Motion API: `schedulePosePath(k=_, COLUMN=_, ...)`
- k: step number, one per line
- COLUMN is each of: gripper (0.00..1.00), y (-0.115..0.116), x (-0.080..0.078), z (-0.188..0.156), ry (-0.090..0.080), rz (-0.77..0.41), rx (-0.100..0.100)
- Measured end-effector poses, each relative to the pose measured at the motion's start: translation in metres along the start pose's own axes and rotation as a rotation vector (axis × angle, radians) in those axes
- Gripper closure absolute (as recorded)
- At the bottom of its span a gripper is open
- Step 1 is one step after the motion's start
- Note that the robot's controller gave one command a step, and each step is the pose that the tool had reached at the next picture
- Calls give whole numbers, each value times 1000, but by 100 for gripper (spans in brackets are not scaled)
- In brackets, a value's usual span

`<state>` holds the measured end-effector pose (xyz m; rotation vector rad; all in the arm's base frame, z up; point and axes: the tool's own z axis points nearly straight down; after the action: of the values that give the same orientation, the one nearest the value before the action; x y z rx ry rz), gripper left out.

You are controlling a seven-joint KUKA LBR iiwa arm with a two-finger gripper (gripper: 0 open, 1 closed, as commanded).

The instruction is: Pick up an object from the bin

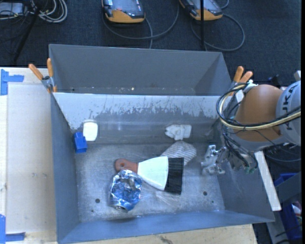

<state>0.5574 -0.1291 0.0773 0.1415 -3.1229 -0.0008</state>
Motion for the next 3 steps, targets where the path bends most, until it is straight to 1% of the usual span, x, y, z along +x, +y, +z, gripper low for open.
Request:
schedulePosePath(k=1, gripper=0, y=1, x=-7, z=0, ry=-37, rz=0, rx=5)
schedulePosePath(k=2, gripper=100, y=0, x=1, z=0, ry=4, rz=-3, rx=0)
schedulePosePath(k=3, gripper=0, y=1, x=-7, z=0, ry=-38, rz=-2, rx=5)
